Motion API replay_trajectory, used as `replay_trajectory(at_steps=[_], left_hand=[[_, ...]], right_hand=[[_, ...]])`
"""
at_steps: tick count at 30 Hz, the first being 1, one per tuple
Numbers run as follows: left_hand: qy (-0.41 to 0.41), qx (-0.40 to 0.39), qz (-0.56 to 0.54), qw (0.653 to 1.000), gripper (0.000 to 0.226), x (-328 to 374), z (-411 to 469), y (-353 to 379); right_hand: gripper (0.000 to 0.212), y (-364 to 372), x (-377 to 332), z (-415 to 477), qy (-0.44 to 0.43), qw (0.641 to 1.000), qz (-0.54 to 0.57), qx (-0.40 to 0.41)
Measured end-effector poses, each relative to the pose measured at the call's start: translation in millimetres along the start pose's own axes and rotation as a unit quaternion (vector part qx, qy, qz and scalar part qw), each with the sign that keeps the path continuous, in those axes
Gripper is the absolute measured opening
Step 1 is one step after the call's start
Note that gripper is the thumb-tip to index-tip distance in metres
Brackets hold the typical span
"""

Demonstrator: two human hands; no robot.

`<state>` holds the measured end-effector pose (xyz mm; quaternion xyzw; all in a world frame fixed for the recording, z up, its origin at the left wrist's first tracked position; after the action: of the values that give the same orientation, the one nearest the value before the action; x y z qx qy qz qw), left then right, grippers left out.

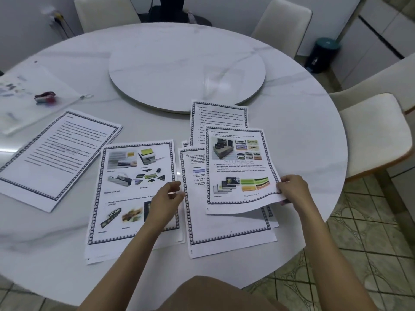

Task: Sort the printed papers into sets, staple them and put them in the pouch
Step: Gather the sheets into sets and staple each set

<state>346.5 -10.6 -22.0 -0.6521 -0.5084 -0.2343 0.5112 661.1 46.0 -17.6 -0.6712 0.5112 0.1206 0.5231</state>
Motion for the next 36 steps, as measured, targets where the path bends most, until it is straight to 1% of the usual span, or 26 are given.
replay_trajectory(at_steps=[5, 9, 12, 17, 20, 23, 27, 30, 32, 36], left_hand=[[-0.008, -0.030, -0.027, 0.999, 0.024, -5.7, -0.6, -3.8], [-0.017, -0.055, -0.046, 0.997, 0.017, -9.8, -3.4, -5.6], [-0.018, -0.071, -0.052, 0.996, 0.015, -12.5, -4.0, -6.1], [-0.014, -0.085, -0.057, 0.995, 0.015, -14.9, -3.0, -9.5], [-0.014, -0.085, -0.057, 0.995, 0.021, -18.0, -0.4, -12.7], [-0.011, -0.077, -0.069, 0.995, 0.024, -18.5, 0.8, -16.0], [-0.012, -0.052, -0.081, 0.995, 0.029, -17.7, 3.5, -25.7], [-0.001, -0.027, -0.063, 0.998, 0.034, -15.3, 6.6, -36.7], [0.010, -0.009, -0.063, 0.998, 0.037, -13.0, 7.8, -44.6], [0.005, 0.040, -0.121, 0.992, 0.054, -14.9, 12.9, -66.4]], right_hand=[[0.014, 7.2, 16.9, -4.3, 0.030, 0.999, -0.024, 0.006], [0.012, 9.4, 22.2, -11.1, 0.063, 0.998, 0.018, 0.007], [0.011, 12.1, 23.8, -16.1, 0.069, 0.997, 0.045, 0.013], [0.023, 20.0, 22.7, -21.2, 0.009, 0.998, 0.052, 0.023], [0.017, 25.7, 20.2, -26.6, -0.045, 0.997, 0.061, 0.023], [0.017, 34.2, 13.5, -36.3, -0.076, 0.993, 0.091, 0.013], [0.016, 53.0, 1.8, -49.9, -0.103, 0.984, 0.142, -0.017], [0.019, 69.0, -6.7, -56.9, -0.118, 0.978, 0.172, -0.026], [0.015, 79.7, -13.7, -62.9, -0.123, 0.974, 0.188, -0.032], [0.013, 103.7, -26.0, -76.6, -0.151, 0.968, 0.187, -0.078]])
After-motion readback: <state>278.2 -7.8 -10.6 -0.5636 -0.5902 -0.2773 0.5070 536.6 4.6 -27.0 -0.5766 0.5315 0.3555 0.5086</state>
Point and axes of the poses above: each hand's wrist, its own z-axis towards the middle knuckle, its own y-axis out of the palm, x = y × z, the point moved 3 cm from there along z, towards the middle knuckle, and after that the axes turned 1 degree about z, right-handed, at the moved point
